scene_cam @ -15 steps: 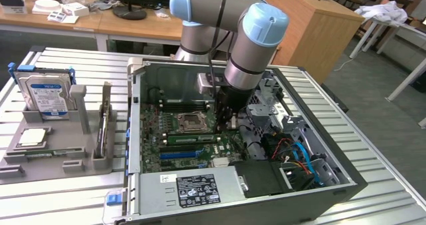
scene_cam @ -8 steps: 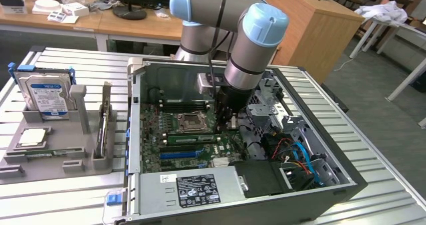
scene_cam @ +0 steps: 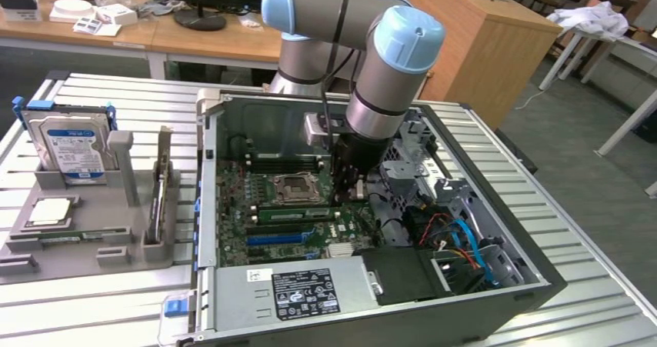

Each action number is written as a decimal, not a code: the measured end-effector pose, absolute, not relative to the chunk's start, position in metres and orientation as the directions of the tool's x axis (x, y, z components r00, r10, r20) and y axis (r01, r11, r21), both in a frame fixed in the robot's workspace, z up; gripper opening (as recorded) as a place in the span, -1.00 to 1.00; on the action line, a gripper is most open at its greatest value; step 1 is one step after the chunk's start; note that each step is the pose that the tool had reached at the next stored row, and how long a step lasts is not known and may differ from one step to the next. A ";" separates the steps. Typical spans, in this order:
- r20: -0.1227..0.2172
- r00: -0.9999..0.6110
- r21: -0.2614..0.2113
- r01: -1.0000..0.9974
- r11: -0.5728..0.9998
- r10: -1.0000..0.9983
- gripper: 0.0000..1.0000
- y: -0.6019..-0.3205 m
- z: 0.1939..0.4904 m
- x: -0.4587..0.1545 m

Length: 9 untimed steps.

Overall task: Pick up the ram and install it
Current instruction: 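Press down the ram until it locks into place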

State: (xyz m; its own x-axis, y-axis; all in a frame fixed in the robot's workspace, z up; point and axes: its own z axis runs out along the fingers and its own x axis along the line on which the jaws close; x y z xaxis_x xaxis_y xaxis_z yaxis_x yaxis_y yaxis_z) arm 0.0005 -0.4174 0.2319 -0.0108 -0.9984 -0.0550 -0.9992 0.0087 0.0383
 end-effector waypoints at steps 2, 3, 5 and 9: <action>-0.055 -0.011 0.038 -0.999 0.009 -0.998 -0.79 -0.417 0.232 0.001; -0.055 -0.011 0.038 -0.999 0.009 -0.998 -0.79 -0.417 0.231 0.001; -0.055 -0.011 0.038 -0.999 0.009 -0.998 -0.79 -0.417 0.231 0.001; -0.055 -0.011 0.038 -0.999 0.009 -0.998 -0.79 -0.417 0.230 0.001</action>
